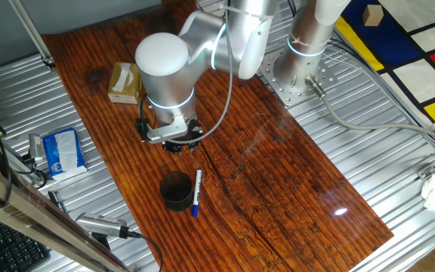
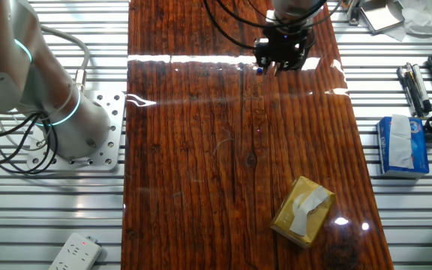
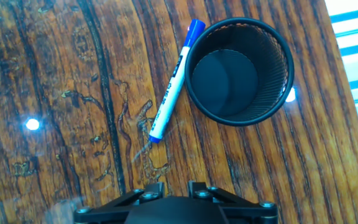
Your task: Put the pen into the pen holder
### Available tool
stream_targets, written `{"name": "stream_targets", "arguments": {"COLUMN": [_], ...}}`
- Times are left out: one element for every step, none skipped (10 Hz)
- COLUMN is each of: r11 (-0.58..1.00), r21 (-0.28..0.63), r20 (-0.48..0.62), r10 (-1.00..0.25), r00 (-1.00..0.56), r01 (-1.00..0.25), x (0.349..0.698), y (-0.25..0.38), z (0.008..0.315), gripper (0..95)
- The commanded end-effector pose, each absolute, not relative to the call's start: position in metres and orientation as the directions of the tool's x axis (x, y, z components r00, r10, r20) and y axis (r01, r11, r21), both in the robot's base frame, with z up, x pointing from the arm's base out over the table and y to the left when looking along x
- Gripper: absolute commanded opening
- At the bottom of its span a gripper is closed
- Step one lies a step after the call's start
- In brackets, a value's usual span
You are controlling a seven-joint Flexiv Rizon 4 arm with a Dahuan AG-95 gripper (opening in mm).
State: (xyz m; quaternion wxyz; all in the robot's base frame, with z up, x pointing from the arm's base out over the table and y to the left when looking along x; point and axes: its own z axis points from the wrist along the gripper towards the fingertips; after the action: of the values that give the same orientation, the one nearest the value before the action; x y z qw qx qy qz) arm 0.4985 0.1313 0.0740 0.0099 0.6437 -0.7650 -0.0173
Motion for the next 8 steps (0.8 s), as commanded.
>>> {"name": "stream_targets", "arguments": {"r11": [0.186,0.2,0.217,0.247,0.265,0.273,0.276,0.289], "r21": [0.046,0.054,0.058,0.064,0.068,0.066,0.066,0.062], "r20": [-0.01,-0.008,-0.005,-0.011,-0.015,-0.014,-0.016,-0.015], "r10": [-0.982,-0.98,-0.976,-0.969,-0.964,-0.962,-0.961,-0.957], "r00": [-0.187,-0.2,-0.217,-0.248,-0.266,-0.274,-0.278,-0.291], "r01": [-0.981,-0.978,-0.975,-0.967,-0.962,-0.96,-0.959,-0.955], "x": [0.499,0.5,0.499,0.497,0.496,0.494,0.492,0.49], "y": [0.132,0.134,0.136,0.142,0.148,0.154,0.161,0.169], "z": [0.074,0.074,0.073,0.069,0.066,0.062,0.059,0.055], "gripper": [19.0,19.0,19.0,38.0,38.0,38.0,38.0,38.0]}}
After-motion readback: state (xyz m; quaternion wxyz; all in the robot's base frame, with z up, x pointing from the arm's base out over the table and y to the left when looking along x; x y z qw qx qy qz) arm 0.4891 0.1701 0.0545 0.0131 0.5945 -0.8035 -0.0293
